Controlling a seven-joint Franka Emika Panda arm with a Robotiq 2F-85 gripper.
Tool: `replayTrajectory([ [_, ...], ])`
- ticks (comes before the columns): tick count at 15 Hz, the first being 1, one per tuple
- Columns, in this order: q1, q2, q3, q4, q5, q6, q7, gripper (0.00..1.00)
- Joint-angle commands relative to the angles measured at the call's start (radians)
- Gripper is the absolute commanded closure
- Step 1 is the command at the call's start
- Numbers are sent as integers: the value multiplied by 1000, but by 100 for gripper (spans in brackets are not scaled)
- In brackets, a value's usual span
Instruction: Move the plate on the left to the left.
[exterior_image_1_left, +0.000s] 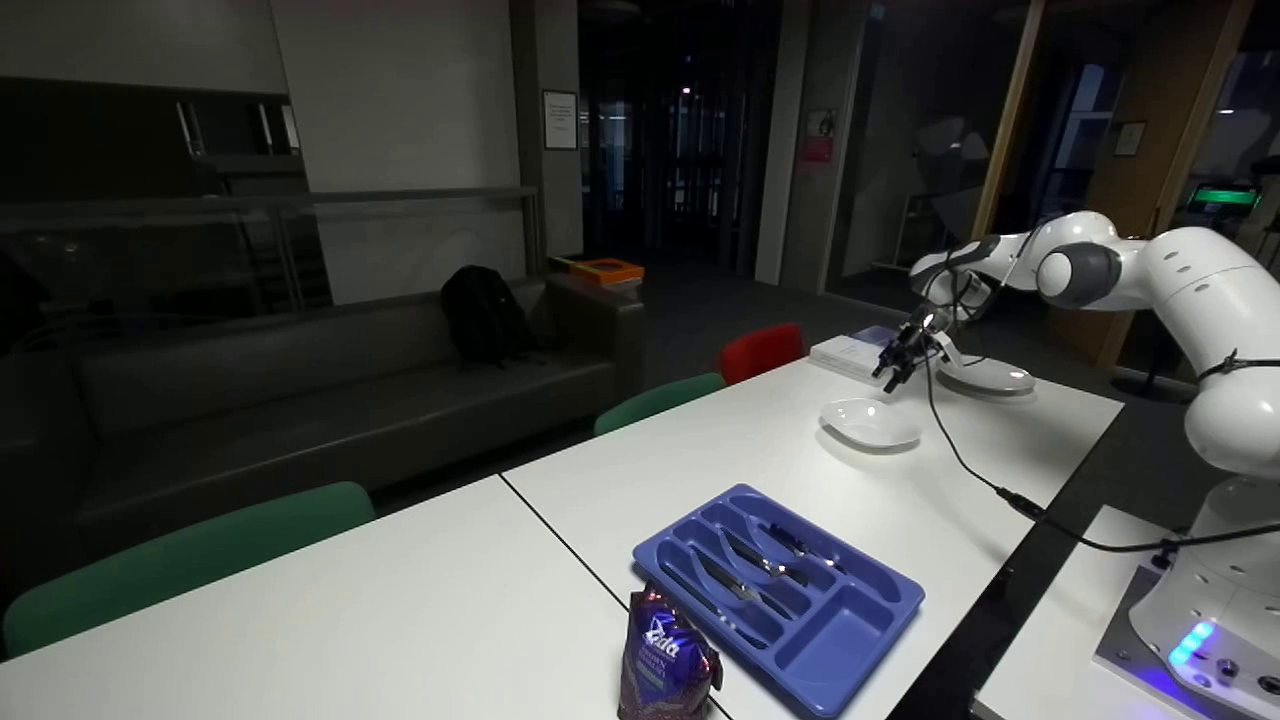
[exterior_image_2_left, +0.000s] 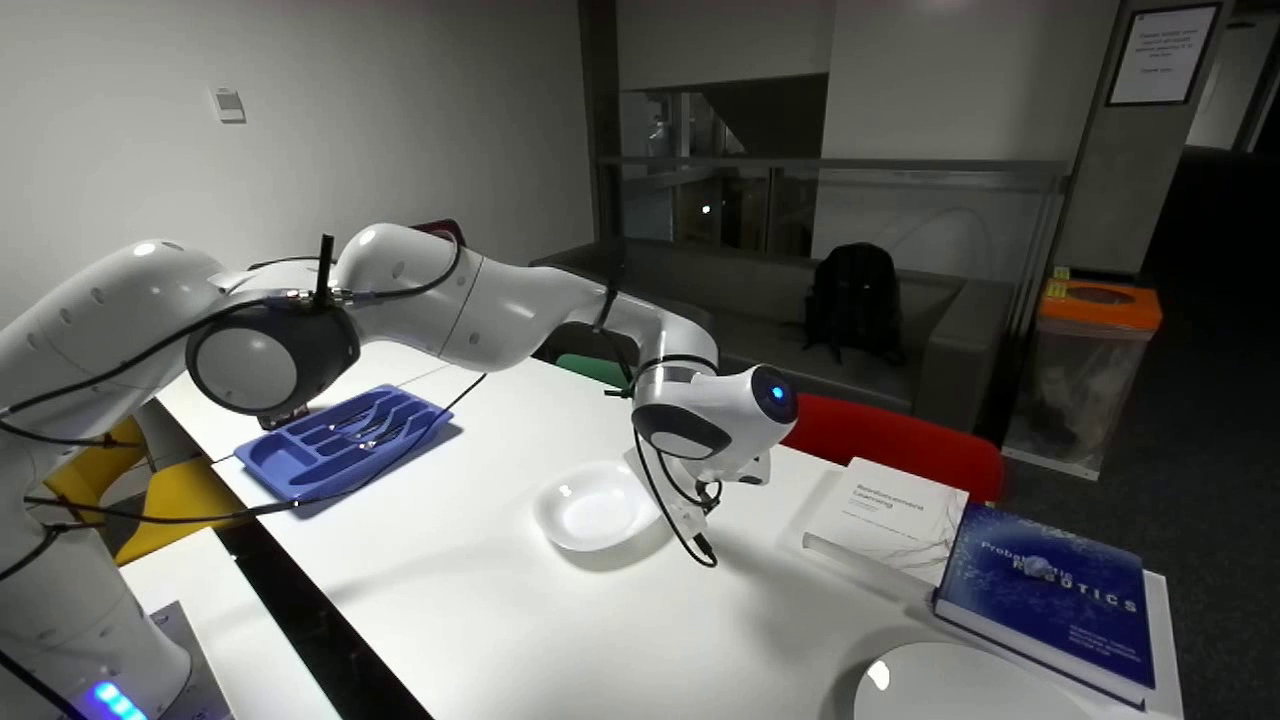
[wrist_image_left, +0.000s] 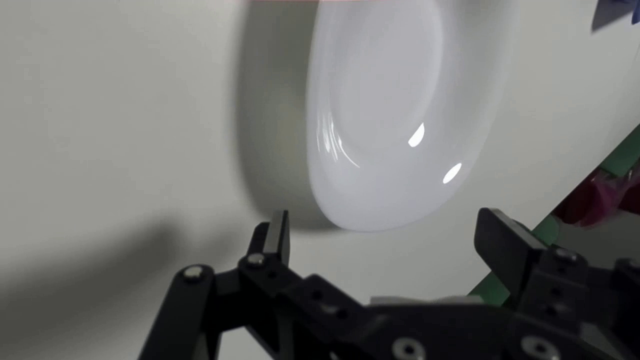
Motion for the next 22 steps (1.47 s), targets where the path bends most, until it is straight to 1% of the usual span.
replayTrajectory([
  [1, 6, 53, 0, 83, -36, -65, -1, 0],
  [9, 25, 86, -3, 119, -71, -100, -6, 0],
  [15, 25, 99, 4, 137, -86, -126, -13, 0],
  [22, 33, 135, 7, 188, -91, -202, -26, 0],
])
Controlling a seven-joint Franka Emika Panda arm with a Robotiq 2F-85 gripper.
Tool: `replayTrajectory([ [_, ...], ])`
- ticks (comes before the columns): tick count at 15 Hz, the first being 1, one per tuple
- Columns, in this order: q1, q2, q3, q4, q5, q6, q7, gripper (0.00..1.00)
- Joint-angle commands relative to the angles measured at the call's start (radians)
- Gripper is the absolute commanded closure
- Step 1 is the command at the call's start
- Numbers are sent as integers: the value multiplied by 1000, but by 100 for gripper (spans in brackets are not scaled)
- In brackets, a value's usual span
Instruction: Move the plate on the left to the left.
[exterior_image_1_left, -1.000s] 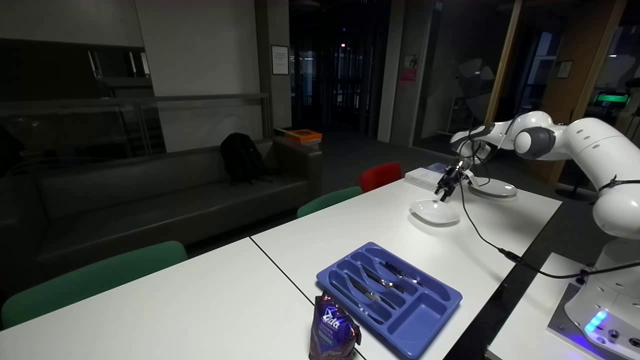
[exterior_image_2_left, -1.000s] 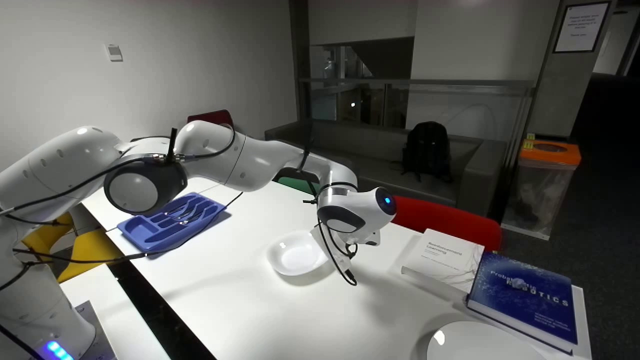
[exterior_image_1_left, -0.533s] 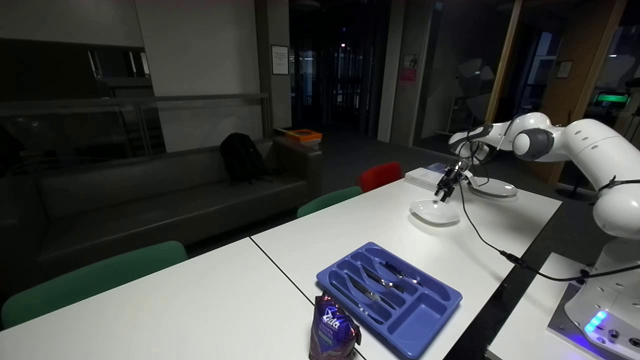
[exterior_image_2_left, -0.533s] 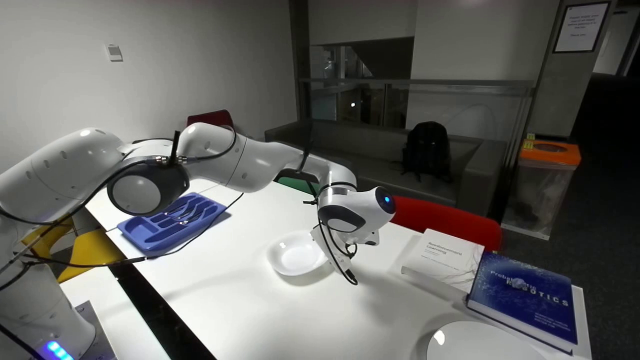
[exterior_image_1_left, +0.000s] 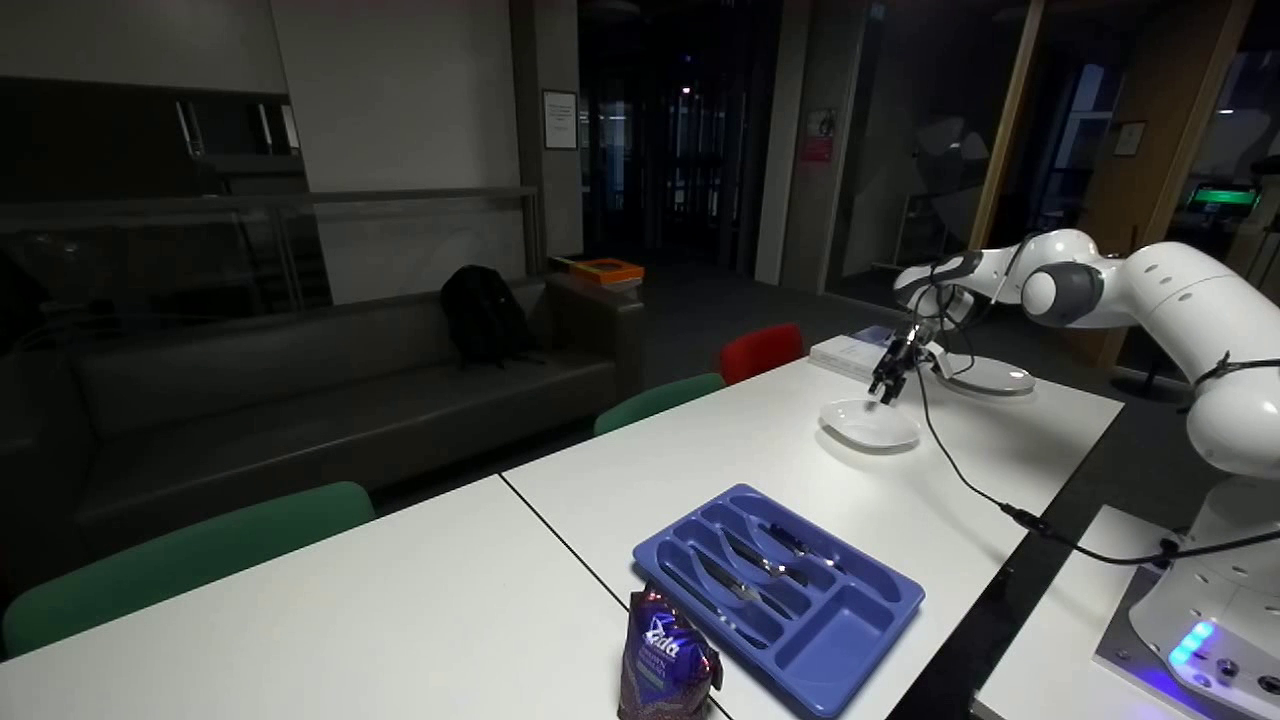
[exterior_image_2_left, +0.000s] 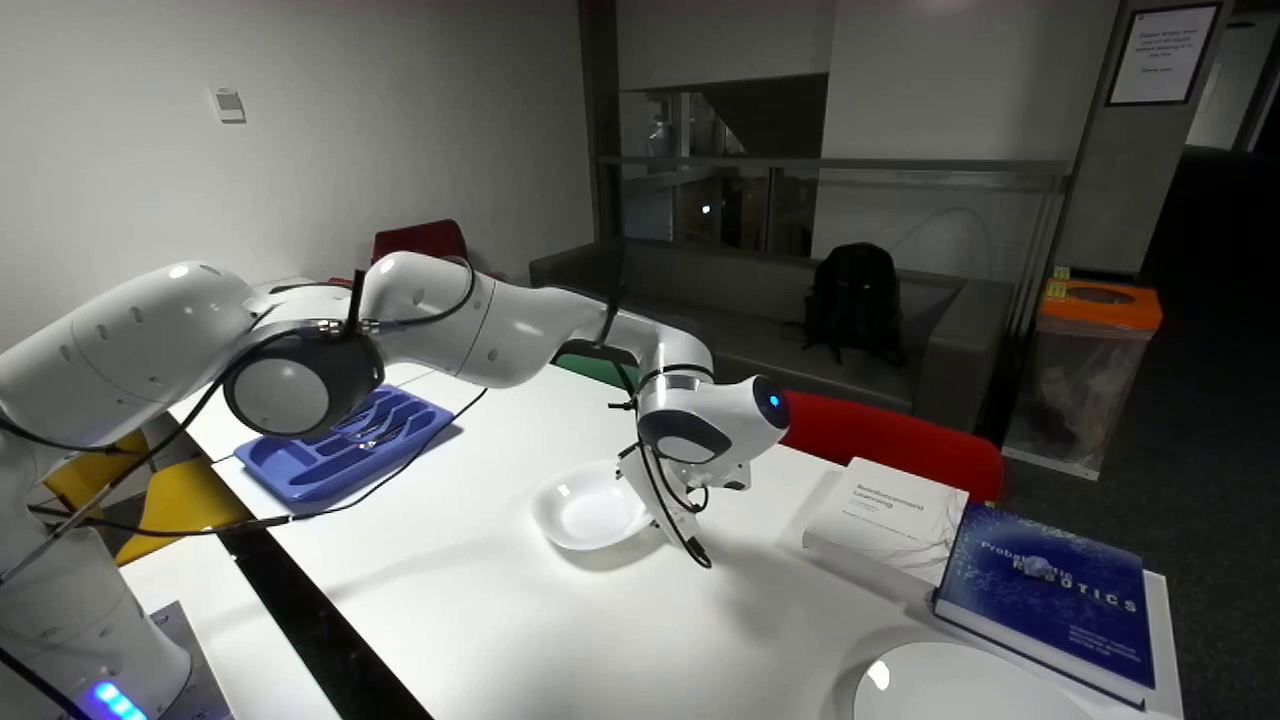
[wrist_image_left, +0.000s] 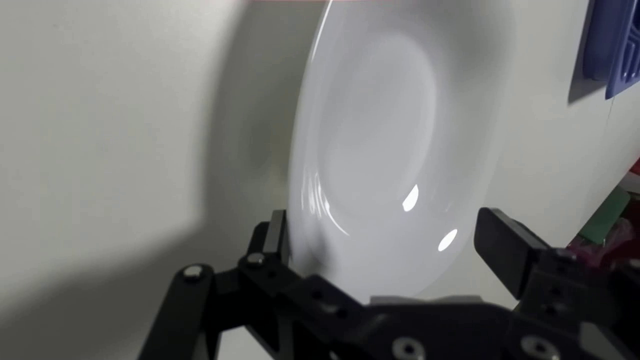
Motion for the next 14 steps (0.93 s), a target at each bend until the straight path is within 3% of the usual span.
replayTrajectory([
  [1, -2, 43, 6, 80, -21, -70, -20, 0],
  [14, 12, 78, -1, 132, -43, -92, -20, 0],
])
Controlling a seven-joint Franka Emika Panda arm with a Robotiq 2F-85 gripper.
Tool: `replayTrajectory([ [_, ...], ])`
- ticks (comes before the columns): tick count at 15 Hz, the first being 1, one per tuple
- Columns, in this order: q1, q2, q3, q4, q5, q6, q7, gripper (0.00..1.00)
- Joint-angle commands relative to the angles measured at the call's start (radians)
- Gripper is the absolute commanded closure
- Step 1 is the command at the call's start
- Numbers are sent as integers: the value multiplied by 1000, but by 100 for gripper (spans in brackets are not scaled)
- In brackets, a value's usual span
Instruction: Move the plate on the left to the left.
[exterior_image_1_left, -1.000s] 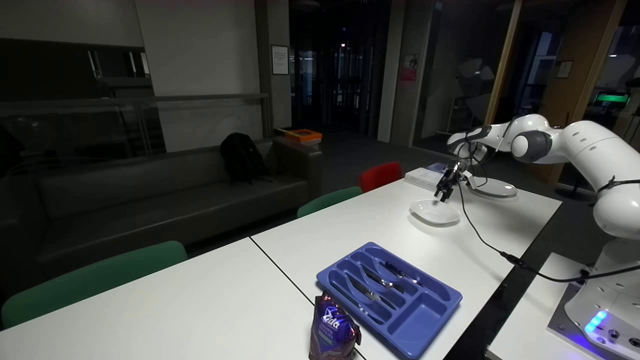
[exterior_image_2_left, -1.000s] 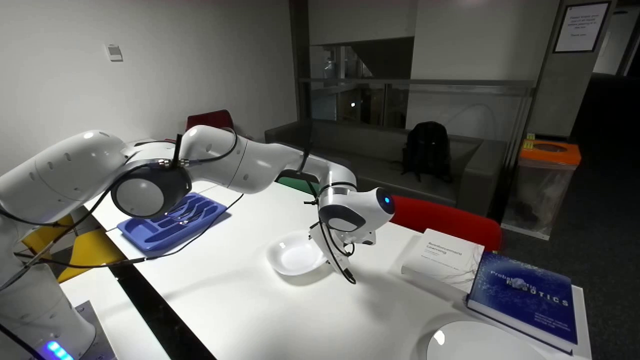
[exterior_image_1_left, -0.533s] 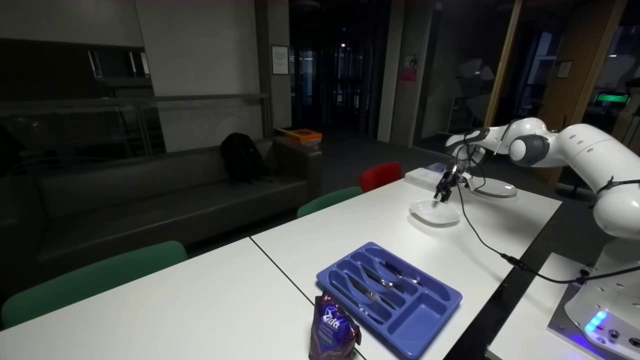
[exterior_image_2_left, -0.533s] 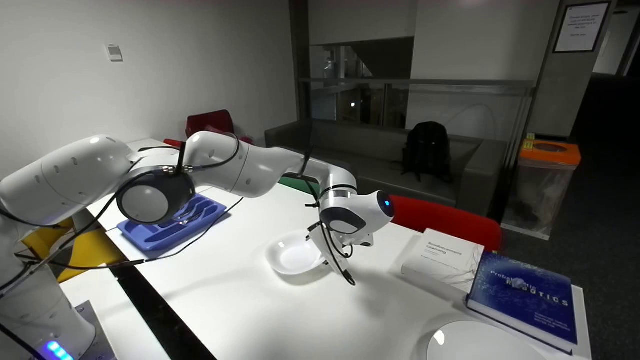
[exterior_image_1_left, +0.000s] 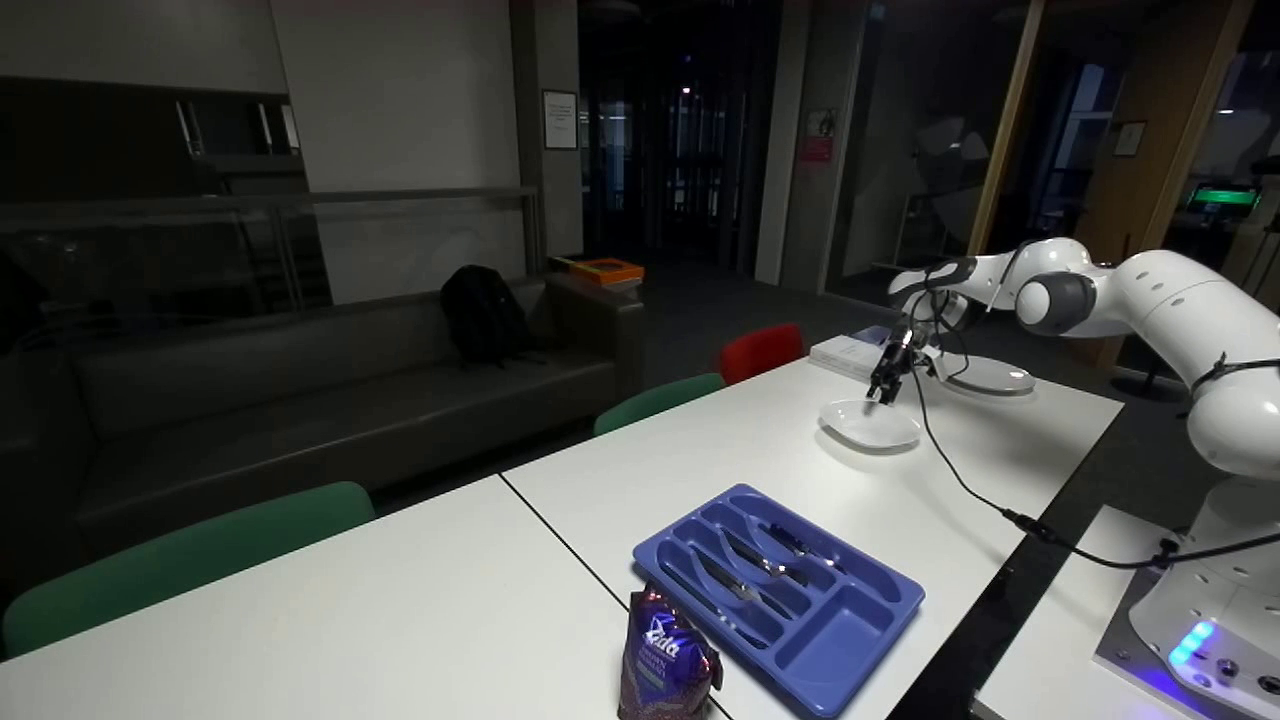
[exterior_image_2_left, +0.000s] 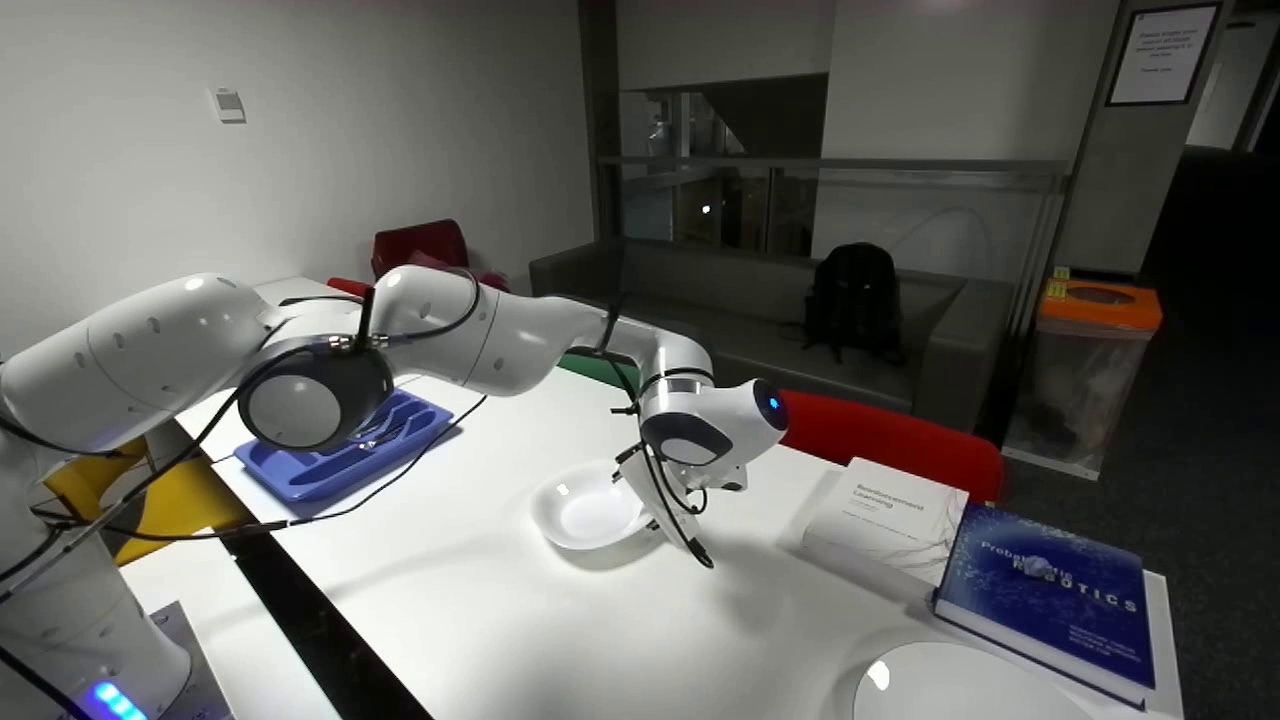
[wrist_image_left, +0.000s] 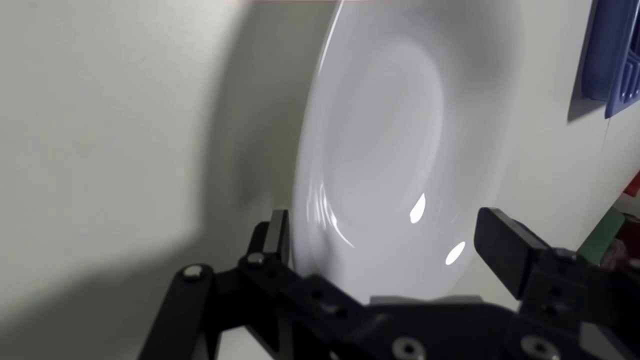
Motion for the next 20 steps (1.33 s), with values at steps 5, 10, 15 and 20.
replayTrajectory([
  [5, -3, 26, 7, 58, -13, -34, -18, 0],
  [10, 14, 21, 8, 40, -13, -16, -18, 0],
  [15, 34, 20, 3, 31, -17, -13, -18, 25],
  [20, 40, 19, 2, 31, -20, -22, -27, 58],
])
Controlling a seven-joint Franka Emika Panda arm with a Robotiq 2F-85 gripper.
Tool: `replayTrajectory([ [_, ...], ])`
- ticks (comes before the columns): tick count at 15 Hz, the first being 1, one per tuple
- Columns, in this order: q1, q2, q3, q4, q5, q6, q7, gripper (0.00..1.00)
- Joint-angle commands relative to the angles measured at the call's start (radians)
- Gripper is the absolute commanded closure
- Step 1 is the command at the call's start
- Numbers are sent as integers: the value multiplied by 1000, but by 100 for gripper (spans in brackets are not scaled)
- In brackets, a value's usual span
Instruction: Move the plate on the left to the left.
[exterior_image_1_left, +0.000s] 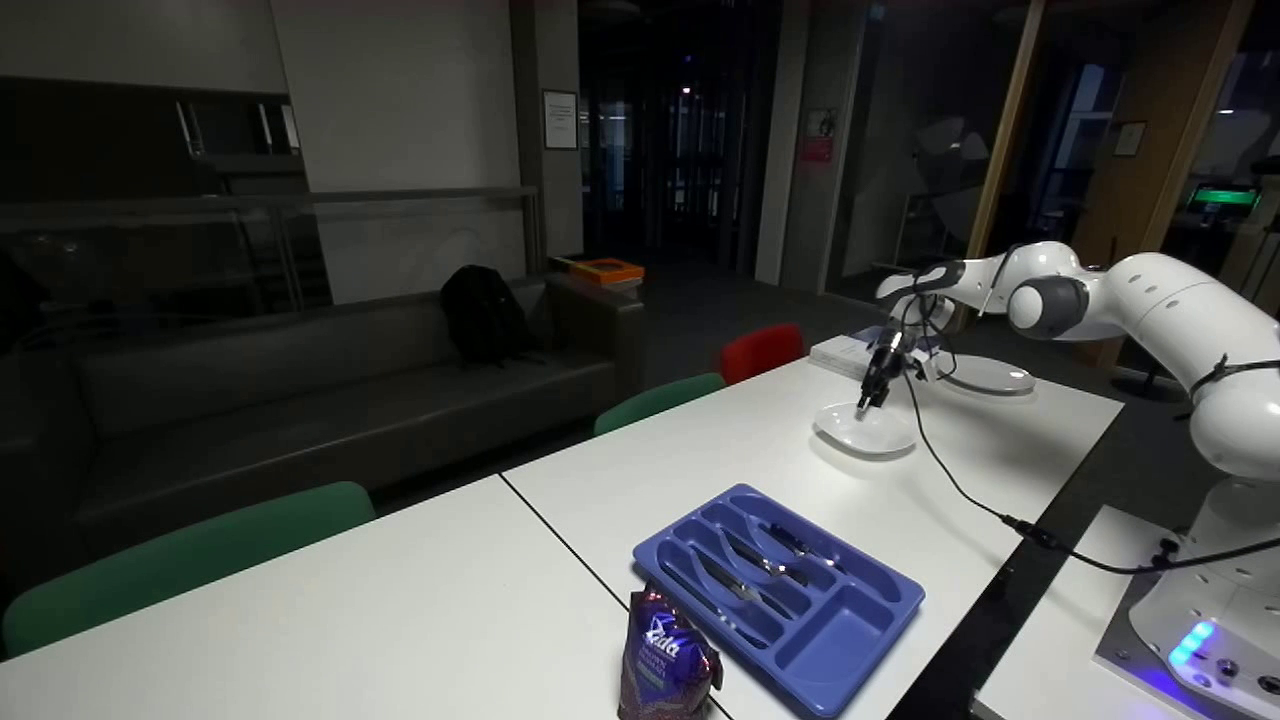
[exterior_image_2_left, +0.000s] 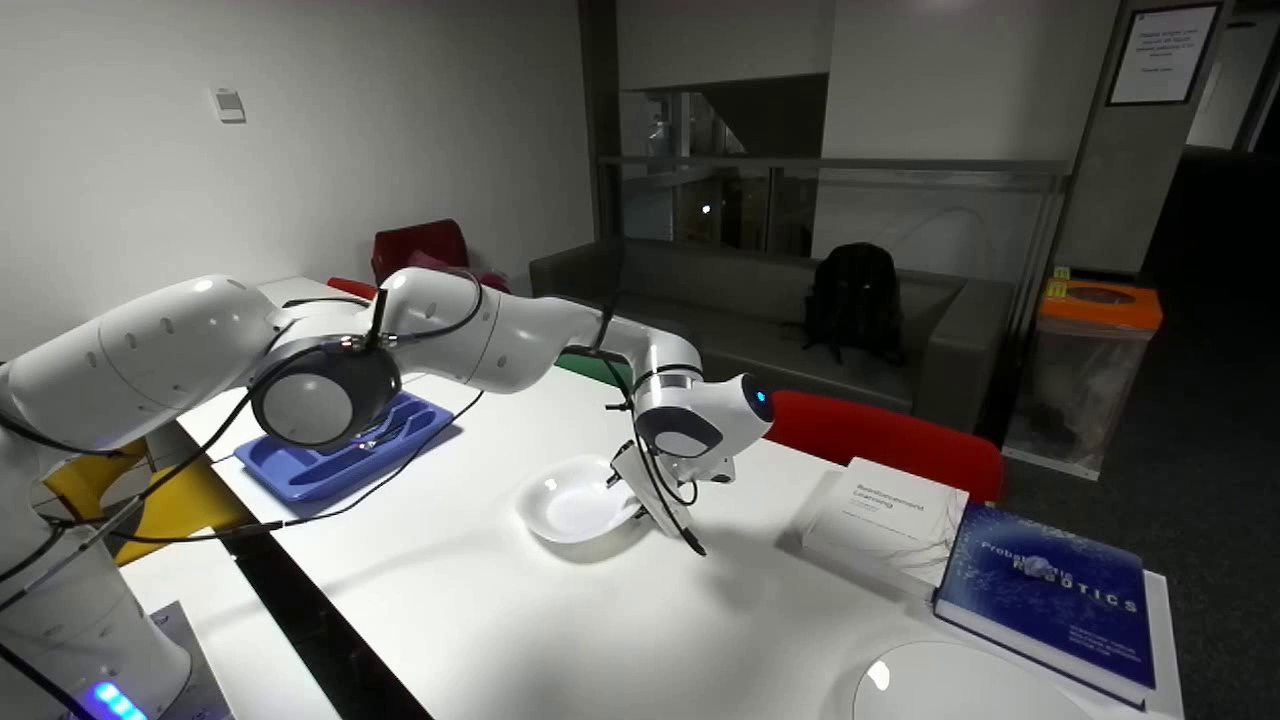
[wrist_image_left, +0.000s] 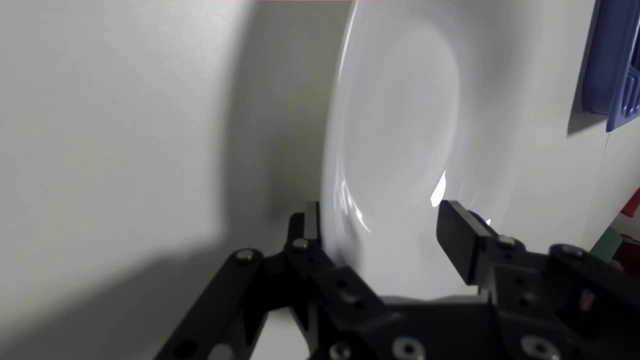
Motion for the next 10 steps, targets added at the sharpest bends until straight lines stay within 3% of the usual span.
replayTrajectory([
  [1, -2, 1, 1, 19, -13, -21, -29, 65],
  [5, -4, 0, 2, 20, -14, -28, -43, 95],
  [6, -4, 0, 2, 20, -14, -28, -47, 99],
  [10, -4, -1, 1, 24, -14, -49, -63, 98],
])
